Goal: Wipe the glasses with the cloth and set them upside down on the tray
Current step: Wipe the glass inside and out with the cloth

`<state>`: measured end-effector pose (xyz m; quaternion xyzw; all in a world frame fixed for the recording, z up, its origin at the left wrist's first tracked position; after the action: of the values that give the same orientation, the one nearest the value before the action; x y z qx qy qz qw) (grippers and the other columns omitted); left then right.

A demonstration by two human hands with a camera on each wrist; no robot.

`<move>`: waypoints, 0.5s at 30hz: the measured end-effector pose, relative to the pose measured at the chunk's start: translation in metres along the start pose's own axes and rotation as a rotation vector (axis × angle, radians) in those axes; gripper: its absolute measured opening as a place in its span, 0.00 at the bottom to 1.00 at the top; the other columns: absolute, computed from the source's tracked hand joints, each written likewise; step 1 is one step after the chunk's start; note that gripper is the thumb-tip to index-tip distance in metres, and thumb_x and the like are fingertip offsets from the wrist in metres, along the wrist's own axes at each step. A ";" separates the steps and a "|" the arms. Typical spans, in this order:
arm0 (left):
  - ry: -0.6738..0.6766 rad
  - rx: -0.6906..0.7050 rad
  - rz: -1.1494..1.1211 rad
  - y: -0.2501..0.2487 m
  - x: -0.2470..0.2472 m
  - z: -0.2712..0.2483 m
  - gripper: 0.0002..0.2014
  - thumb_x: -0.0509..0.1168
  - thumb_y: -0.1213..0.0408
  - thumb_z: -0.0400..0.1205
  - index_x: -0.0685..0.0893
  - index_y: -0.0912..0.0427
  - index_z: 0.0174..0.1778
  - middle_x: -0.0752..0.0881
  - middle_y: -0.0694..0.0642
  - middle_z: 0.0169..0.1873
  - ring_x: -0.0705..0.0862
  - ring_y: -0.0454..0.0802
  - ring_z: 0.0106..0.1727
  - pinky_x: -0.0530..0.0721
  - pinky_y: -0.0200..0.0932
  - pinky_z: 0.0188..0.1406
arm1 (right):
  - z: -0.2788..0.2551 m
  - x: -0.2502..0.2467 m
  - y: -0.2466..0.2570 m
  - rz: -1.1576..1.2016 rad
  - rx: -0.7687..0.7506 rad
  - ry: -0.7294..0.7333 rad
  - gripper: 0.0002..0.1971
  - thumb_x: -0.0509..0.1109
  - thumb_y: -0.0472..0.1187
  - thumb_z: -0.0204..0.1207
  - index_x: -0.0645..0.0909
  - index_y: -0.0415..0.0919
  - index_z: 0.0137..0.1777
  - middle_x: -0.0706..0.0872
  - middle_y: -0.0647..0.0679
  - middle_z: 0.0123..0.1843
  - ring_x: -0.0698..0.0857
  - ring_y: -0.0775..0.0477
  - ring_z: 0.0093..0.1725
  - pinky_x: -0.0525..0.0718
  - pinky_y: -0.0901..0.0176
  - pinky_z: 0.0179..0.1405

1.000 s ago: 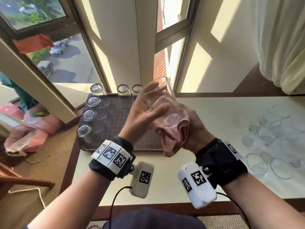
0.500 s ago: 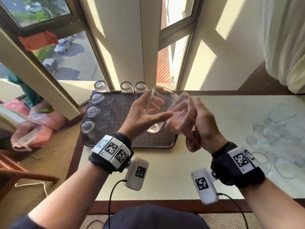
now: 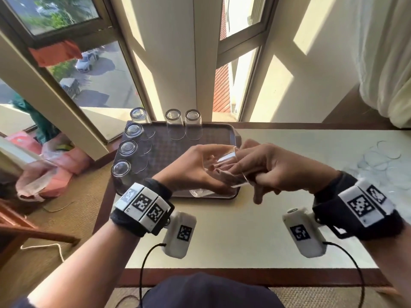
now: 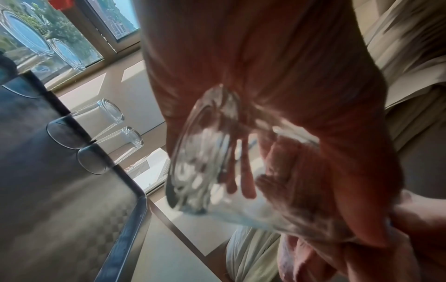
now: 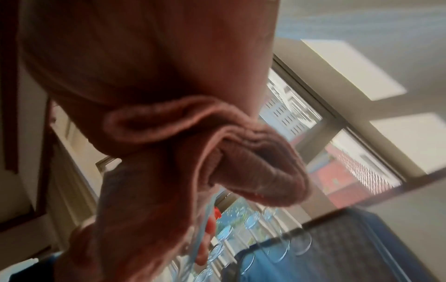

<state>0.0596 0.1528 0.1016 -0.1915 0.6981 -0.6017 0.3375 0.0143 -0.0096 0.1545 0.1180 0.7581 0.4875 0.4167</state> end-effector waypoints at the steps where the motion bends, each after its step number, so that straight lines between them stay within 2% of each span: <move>1: 0.028 -0.004 -0.016 0.001 0.002 -0.001 0.34 0.84 0.74 0.66 0.83 0.64 0.70 0.91 0.56 0.57 0.89 0.49 0.58 0.85 0.44 0.62 | -0.001 0.000 -0.001 0.065 0.037 0.036 0.27 0.60 0.13 0.69 0.87 0.34 0.62 0.84 0.46 0.50 0.78 0.47 0.48 0.80 0.78 0.37; 2: 0.048 -0.007 -0.046 0.002 0.004 -0.002 0.33 0.84 0.73 0.67 0.83 0.65 0.69 0.90 0.59 0.57 0.89 0.52 0.58 0.85 0.47 0.63 | -0.002 0.000 -0.002 0.131 0.044 0.017 0.28 0.59 0.11 0.69 0.87 0.30 0.62 0.84 0.42 0.50 0.81 0.53 0.45 0.80 0.77 0.32; 3: 0.056 -0.010 -0.082 0.004 0.004 -0.003 0.33 0.84 0.72 0.67 0.84 0.65 0.69 0.90 0.62 0.58 0.89 0.55 0.58 0.84 0.51 0.65 | -0.002 0.000 -0.002 0.205 0.020 -0.064 0.27 0.59 0.10 0.69 0.87 0.29 0.61 0.86 0.40 0.49 0.84 0.56 0.40 0.81 0.75 0.29; 4: 0.053 -0.018 -0.122 0.006 0.003 -0.004 0.33 0.83 0.71 0.66 0.84 0.65 0.69 0.90 0.62 0.58 0.88 0.54 0.58 0.84 0.51 0.65 | -0.002 0.000 -0.001 0.283 -0.024 -0.199 0.24 0.62 0.11 0.68 0.86 0.28 0.58 0.88 0.39 0.48 0.88 0.56 0.38 0.83 0.72 0.31; 6: 0.037 -0.036 -0.191 0.010 -0.001 -0.005 0.33 0.83 0.70 0.66 0.84 0.62 0.69 0.90 0.59 0.59 0.88 0.52 0.60 0.84 0.47 0.62 | -0.005 -0.003 -0.007 0.389 -0.116 -0.538 0.15 0.70 0.15 0.68 0.79 0.29 0.51 0.89 0.37 0.48 0.92 0.49 0.44 0.87 0.65 0.39; 7: 0.031 -0.035 -0.210 0.010 -0.002 -0.005 0.33 0.83 0.69 0.66 0.84 0.60 0.70 0.90 0.59 0.60 0.88 0.53 0.61 0.84 0.46 0.61 | -0.007 -0.002 -0.012 0.373 -0.135 -0.699 0.14 0.75 0.18 0.68 0.77 0.31 0.47 0.89 0.37 0.46 0.92 0.48 0.43 0.87 0.65 0.38; 9: 0.035 -0.033 -0.208 0.009 -0.003 -0.006 0.33 0.83 0.71 0.67 0.83 0.60 0.70 0.90 0.58 0.58 0.88 0.54 0.60 0.84 0.46 0.60 | -0.010 0.005 -0.017 0.162 -0.137 -0.895 0.09 0.81 0.35 0.70 0.83 0.34 0.43 0.89 0.45 0.42 0.90 0.50 0.40 0.87 0.59 0.34; 10: 0.039 -0.035 -0.195 0.009 -0.002 -0.006 0.32 0.83 0.74 0.68 0.83 0.61 0.70 0.90 0.56 0.56 0.88 0.52 0.59 0.83 0.45 0.60 | -0.010 0.010 -0.019 0.043 -0.131 -0.909 0.09 0.80 0.44 0.71 0.88 0.39 0.43 0.89 0.52 0.43 0.89 0.48 0.44 0.88 0.51 0.38; 11: 0.039 -0.038 -0.189 0.011 -0.001 -0.006 0.31 0.82 0.77 0.69 0.83 0.63 0.69 0.90 0.53 0.55 0.88 0.50 0.57 0.82 0.44 0.60 | -0.011 0.014 -0.021 -0.017 -0.135 -0.868 0.10 0.76 0.50 0.72 0.90 0.45 0.45 0.89 0.59 0.45 0.87 0.46 0.52 0.88 0.46 0.47; 12: 0.034 -0.041 -0.199 0.013 -0.001 -0.007 0.31 0.81 0.78 0.70 0.83 0.64 0.70 0.89 0.52 0.54 0.87 0.49 0.57 0.82 0.43 0.59 | -0.012 0.016 -0.023 0.006 -0.127 -0.775 0.11 0.73 0.53 0.72 0.90 0.51 0.50 0.89 0.65 0.49 0.84 0.46 0.60 0.85 0.47 0.57; 13: 0.025 -0.046 -0.219 0.015 -0.001 -0.008 0.32 0.81 0.79 0.69 0.82 0.65 0.70 0.89 0.53 0.55 0.87 0.49 0.56 0.82 0.42 0.59 | -0.013 0.018 -0.027 0.073 -0.105 -0.644 0.14 0.71 0.54 0.71 0.89 0.53 0.55 0.88 0.68 0.54 0.80 0.48 0.66 0.81 0.52 0.64; 15: 0.015 -0.053 -0.254 0.017 -0.001 -0.012 0.33 0.81 0.78 0.69 0.82 0.62 0.71 0.90 0.54 0.57 0.88 0.49 0.58 0.83 0.41 0.59 | -0.016 0.021 -0.031 0.134 -0.127 -0.354 0.24 0.73 0.53 0.69 0.84 0.53 0.67 0.85 0.64 0.66 0.79 0.54 0.71 0.79 0.62 0.66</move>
<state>0.0540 0.1656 0.0862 -0.2827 0.6864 -0.6222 0.2484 -0.0039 -0.0228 0.1208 0.2256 0.6312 0.5327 0.5166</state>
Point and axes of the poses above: each hand's wrist, its own z-axis towards the middle knuckle, its own x-axis out of the palm, y = z × x, the point moved 4 cm from there along z, towards the middle knuckle
